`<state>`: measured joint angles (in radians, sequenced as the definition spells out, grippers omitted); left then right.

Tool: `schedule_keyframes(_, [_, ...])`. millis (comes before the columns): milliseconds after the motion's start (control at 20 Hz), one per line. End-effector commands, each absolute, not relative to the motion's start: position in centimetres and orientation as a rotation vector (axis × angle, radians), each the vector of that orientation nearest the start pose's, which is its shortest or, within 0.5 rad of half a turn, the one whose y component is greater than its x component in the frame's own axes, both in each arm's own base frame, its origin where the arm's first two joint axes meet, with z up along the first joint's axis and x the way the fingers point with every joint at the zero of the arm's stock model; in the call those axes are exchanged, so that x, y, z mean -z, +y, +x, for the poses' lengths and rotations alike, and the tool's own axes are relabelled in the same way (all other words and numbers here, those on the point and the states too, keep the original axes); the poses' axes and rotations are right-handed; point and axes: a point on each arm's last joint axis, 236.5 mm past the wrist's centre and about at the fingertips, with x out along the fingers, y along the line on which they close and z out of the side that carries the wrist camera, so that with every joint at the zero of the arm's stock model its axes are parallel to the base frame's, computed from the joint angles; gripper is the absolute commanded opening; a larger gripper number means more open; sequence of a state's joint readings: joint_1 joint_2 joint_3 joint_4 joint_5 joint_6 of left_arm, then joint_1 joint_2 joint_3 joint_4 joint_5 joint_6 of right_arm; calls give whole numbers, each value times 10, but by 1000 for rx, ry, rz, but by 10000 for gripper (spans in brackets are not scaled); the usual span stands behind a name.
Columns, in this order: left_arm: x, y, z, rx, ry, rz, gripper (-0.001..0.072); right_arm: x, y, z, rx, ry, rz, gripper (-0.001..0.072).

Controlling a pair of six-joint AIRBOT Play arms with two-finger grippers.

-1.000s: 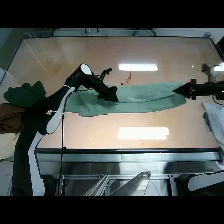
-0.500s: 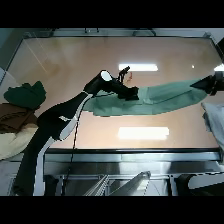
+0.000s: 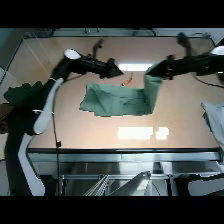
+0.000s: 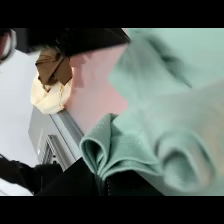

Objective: Fold the shirts.

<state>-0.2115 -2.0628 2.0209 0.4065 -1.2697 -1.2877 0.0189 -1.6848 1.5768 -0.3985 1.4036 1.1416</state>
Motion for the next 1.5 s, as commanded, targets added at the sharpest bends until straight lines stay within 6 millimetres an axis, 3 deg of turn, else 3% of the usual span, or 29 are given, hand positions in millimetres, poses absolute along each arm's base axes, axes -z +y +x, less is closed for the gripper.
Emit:
schedule_keyframes(0, [-110, -217, 509, 991, 1058, -701, 20, -94, 342, 445, -1017, 1050, 638, 18])
schedule_keyframes(150, [-106, -157, 495, 945, 1057, -729, 20, -59, 419, 441, -1052, 1082, 619, 18])
schedule_keyframes(250, [-95, -135, 484, 919, 1072, -761, 20, -29, 457, 446, -1059, 1091, 618, 24])
schedule_keyframes(350, [-82, -124, 472, 905, 1100, -799, 20, -13, 483, 446, -1088, 1094, 630, 448])
schedule_keyframes(450, [-76, -118, 464, 899, 1100, -807, 20, -33, 490, 433, -1210, 1091, 652, 448])
schedule_keyframes(550, [-78, -114, 461, 896, 1075, -791, 20, -67, 467, 420, -1324, 1097, 629, 427])
schedule_keyframes(600, [-82, -112, 461, 900, 1058, -789, 20, -81, 445, 421, -1349, 1104, 609, 301])
schedule_keyframes(700, [-95, -112, 460, 938, 1015, -812, 21, -89, 393, 435, -1274, 1163, 590, 290])
schedule_keyframes(800, [-109, -119, 451, 1020, 998, -829, 22, -79, 329, 446, -1130, 1266, 547, 286])
schedule_keyframes(900, [-119, -123, 443, 1086, 977, -828, 19, -58, 272, 449, -966, 1353, 488, 229])
schedule_keyframes(1050, [-121, -125, 435, 1120, 987, -817, 18, -27, 210, 448, -752, 1380, 492, 239])
schedule_keyframes(1150, [-122, -125, 435, 1124, 987, -817, 18, 4, 189, 450, -626, 1366, 557, 558])
schedule_keyframes(1200, [-122, -125, 435, 1122, 986, -816, 18, 25, 184, 447, -583, 1382, 583, 595])
schedule_keyframes(1300, [-122, -125, 435, 1122, 986, -817, 18, 61, 184, 442, -537, 1420, 625, 598])
schedule_keyframes(1450, [-122, -125, 434, 1125, 988, -816, 18, 96, 198, 434, -551, 1492, 685, 605])
